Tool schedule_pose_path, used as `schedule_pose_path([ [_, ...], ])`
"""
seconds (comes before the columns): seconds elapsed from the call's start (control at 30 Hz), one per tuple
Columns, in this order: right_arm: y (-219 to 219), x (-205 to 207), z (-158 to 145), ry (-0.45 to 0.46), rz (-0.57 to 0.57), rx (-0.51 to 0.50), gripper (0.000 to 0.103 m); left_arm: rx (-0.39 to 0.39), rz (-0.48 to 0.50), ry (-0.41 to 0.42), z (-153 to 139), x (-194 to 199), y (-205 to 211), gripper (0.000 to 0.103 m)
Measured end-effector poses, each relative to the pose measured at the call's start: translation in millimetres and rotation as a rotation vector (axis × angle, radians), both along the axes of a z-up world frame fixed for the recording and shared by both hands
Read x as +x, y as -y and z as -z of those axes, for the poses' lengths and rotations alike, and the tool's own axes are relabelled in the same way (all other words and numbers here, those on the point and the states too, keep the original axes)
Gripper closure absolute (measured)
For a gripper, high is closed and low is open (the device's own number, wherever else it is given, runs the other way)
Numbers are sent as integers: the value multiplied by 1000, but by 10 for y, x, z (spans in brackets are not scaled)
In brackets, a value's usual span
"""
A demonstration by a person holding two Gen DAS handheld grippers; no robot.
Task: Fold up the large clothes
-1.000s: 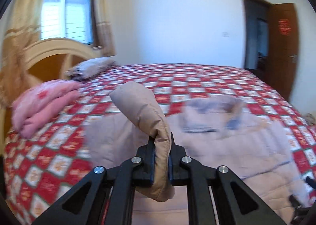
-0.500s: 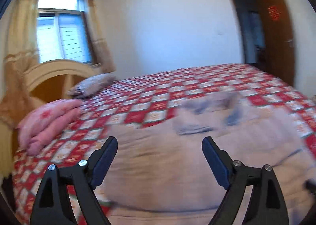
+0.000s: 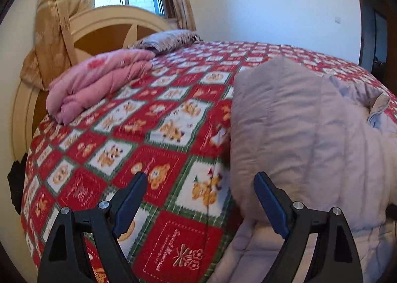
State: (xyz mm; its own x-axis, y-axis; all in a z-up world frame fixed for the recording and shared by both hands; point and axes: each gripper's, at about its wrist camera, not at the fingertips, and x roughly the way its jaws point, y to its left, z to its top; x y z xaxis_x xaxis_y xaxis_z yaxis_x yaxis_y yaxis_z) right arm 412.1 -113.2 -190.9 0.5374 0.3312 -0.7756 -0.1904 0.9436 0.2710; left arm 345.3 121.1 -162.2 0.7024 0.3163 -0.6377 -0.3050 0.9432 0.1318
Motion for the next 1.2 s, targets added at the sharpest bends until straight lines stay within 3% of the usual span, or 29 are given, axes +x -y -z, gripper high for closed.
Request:
schedule_pose_path([
  [0.07, 30, -29, -17, 14, 4, 23, 87, -13, -3, -13, 42, 19, -54, 15],
  [0.2, 197, -206, -225, 87, 34, 3, 90, -45, -17, -25, 71, 26, -164, 15],
  [0.3, 426, -305, -343, 125, 75, -36, 90, -50, -22, -27, 59, 27, -185, 15],
  [0.43, 723, -335, -305, 109, 134, -83, 89, -51, -13, -34, -28, 43, -131, 15],
  [0.5, 778, -304, -254, 86, 154, -95, 84, -67, 7, -34, -131, 74, -79, 15],
  [0.57, 869, -333, -196, 57, 182, -104, 63, -81, 38, -24, -277, 135, -13, 15],
  [0.6, 908, -351, -200, 55, 188, -95, 60, -82, 54, -14, -362, 182, 30, 15],
  [0.83, 1008, -378, -637, 184, 258, -59, 60, -74, 180, 72, -761, 796, 482, 15],
  [0.93, 859, -105, -718, 196, 228, -31, 60, -20, 187, 58, -632, 1137, 640, 15],
  [1.0, 758, 55, -654, 185, 208, -26, 60, -13, 164, -11, -378, 1375, 670, 15],
  [1.13, 549, 303, -317, 127, 173, -78, 60, -36, 153, -142, 115, 1609, 694, 15],
  [1.2, 500, 363, -87, 77, 160, -99, 60, -53, 161, -147, 247, 1605, 712, 15],
])
